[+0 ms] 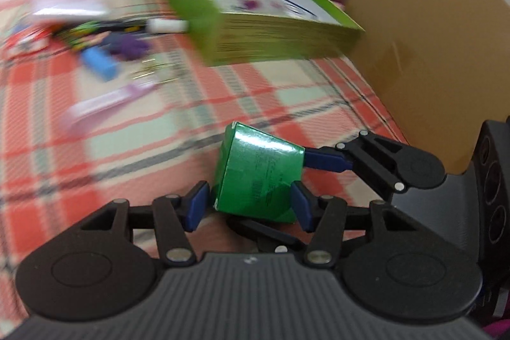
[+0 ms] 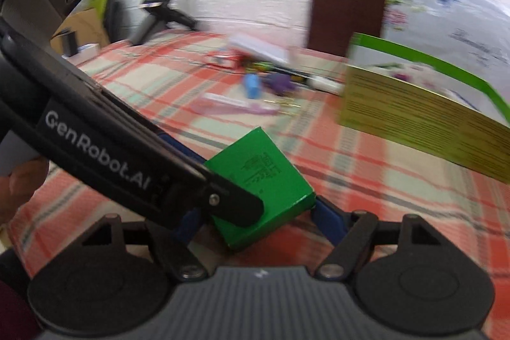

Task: Organize objects
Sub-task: 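Carry the green case into the green box and open the left gripper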

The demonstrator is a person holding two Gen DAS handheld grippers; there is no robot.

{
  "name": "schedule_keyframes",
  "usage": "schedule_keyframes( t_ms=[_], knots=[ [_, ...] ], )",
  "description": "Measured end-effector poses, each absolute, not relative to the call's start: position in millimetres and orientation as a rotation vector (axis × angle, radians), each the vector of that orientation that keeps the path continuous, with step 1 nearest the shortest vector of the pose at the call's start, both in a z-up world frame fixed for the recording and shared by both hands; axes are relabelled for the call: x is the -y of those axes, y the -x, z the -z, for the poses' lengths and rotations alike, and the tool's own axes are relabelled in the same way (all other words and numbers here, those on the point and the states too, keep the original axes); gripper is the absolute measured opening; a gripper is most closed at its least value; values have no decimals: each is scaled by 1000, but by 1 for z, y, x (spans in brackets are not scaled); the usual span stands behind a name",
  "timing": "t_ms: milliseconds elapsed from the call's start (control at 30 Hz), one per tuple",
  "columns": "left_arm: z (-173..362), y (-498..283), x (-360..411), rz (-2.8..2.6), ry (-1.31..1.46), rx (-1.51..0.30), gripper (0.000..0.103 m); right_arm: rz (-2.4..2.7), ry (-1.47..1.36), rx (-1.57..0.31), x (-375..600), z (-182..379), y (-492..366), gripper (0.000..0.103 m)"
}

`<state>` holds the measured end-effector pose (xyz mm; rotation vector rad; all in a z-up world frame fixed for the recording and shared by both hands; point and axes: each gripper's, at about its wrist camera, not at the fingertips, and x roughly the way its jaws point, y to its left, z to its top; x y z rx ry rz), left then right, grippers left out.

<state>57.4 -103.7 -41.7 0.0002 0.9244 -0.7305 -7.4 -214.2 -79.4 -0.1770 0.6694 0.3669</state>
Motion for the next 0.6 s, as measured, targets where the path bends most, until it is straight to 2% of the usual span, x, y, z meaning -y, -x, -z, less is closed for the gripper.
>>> schedule_keyframes(
  t_ms=[233,300,333,400,600],
  knots=[
    [40,-52,169,828,-126,-906,60,-240,132,-678,273,80,15,76],
    [38,-51,180,838,-144,-915,67,-225,116,-678,282,81,17,76],
    [39,-52,183,839,-152,-924,69,-219,111,-674,285,80,18,77],
    [40,-54,187,827,-169,-925,74,-202,115,-663,286,81,20,91],
    [39,-63,189,806,-162,-935,74,-201,53,-658,295,87,22,92]
  ],
)
